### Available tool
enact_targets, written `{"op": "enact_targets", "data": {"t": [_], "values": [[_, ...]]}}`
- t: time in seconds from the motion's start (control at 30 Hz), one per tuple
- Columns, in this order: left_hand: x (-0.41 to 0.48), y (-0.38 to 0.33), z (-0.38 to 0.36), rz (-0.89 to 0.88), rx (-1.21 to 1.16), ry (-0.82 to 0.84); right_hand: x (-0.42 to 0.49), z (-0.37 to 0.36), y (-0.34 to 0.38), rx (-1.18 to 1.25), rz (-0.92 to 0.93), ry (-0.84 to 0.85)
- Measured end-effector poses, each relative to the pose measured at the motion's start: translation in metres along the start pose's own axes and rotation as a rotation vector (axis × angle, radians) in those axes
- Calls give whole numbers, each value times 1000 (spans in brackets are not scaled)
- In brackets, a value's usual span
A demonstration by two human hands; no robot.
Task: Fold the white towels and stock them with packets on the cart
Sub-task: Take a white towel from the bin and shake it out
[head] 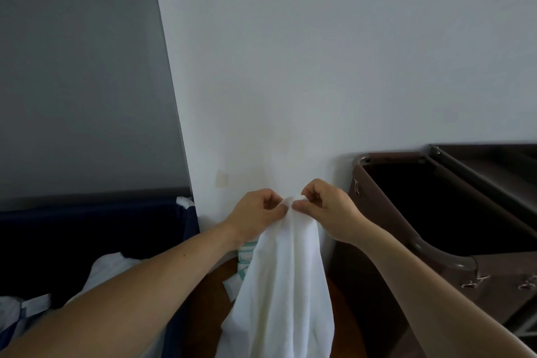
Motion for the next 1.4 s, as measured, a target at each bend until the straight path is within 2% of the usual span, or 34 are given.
{"op": "enact_targets", "data": {"t": [0.13, 0.27, 0.33, 0.5, 0.63, 0.73, 0.8, 0.9, 1.0, 1.07, 1.17, 1.23, 1.4], "values": [[-2, 0, 1, -47, 189, 22, 7, 0, 0, 17, -27, 55], [-6, 0, 2, -101, 241, 39, 13, 1, -4, -13, -83, 162], [-6, 1, 4, -118, 279, 32, 15, 3, -3, -19, -102, 156], [-11, -10, 11, -244, 280, -58, 19, 12, 17, 70, -38, -18], [-17, -29, 23, -428, 370, -154, 27, 43, 42, 270, 13, -228], [-14, -38, 31, -507, 504, -140, 33, 74, 69, 382, 58, -393], [-10, -40, 34, -453, 599, -116, 39, 83, 89, 419, 88, -393], [-3, -41, 50, -264, 699, -148, 45, 82, 110, 409, 116, -288], [-2, -44, 69, -148, 674, -146, 43, 95, 127, 559, 204, -275], [-4, -52, 62, -162, 572, -21, 42, 110, 139, 689, 253, -302], [-13, -60, 40, -243, 285, 148, 42, 123, 156, 586, 282, -291], [-15, -54, 33, -287, 182, 141, 42, 129, 159, 520, 282, -299], [-16, -27, 25, -301, 279, 41, 38, 143, 159, 488, 290, -381]]}}
Point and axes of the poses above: each hand's wrist, its own x-axis towards the middle knuckle, its own z-axis out of the back of the hand, y = z × x, the point moved 6 cm from there along x, towards the middle knuckle, and after that the axes turned 11 degrees about y, right-handed, at the moved point
